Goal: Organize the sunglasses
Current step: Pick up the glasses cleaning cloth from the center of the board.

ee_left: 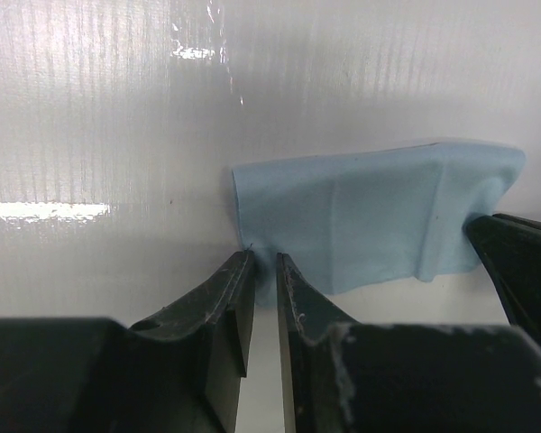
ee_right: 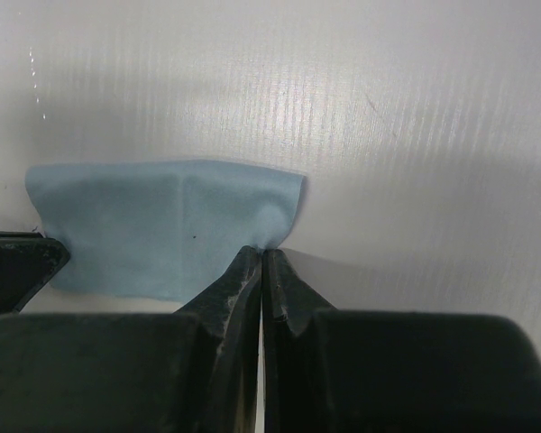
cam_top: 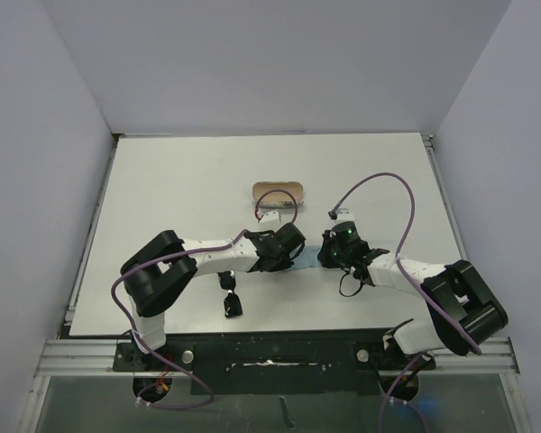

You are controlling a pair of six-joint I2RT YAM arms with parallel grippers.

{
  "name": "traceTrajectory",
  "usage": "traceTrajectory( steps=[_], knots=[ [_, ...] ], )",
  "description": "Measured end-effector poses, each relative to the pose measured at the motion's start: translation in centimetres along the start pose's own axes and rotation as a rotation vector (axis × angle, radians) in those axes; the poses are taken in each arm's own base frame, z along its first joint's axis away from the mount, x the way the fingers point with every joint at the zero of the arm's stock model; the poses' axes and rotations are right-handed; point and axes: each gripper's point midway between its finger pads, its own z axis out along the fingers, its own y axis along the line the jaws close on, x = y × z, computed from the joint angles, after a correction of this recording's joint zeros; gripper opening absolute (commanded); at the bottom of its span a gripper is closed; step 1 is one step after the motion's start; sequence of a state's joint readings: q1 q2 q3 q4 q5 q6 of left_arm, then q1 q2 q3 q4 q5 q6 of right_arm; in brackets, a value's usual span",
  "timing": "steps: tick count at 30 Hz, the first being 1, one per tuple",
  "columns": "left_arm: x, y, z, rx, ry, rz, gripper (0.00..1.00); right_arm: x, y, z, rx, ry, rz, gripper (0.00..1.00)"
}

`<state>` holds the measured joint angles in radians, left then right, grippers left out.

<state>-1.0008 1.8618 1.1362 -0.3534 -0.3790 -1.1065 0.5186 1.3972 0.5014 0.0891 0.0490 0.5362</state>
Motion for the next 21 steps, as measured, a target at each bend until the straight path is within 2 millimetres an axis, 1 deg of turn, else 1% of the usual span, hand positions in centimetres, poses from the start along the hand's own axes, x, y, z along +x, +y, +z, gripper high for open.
traceTrajectory(
  steps=[4, 9, 12, 13, 21],
  knots=[
    [0.0, -0.02, 0.0, 0.0, 0.0, -0.002, 0.15, 0.0, 0.0, 0.0, 0.0, 0.0, 0.0, 0.0],
    [0.02, -0.03, 0.02, -0.001, 0.001, -0.008, 0.1, 0.02, -0.01, 0.0, 0.0, 0.0, 0.0, 0.0],
    [0.05, -0.02, 0.02, -0.001, 0.002, -0.008, 0.02, 0.0, 0.0, 0.0, 0.0, -0.001, 0.0, 0.0],
    [0.08, -0.04, 0.03, -0.001, 0.004, -0.01, 0.0, 0.0, 0.0, 0.0, 0.0, -0.001, 0.0, 0.0],
    [0.12, -0.09, 0.04, 0.0, 0.004, -0.01, 0.0, 0.0, 0.0, 0.01, -0.001, -0.003, 0.001, 0.0]
  ],
)
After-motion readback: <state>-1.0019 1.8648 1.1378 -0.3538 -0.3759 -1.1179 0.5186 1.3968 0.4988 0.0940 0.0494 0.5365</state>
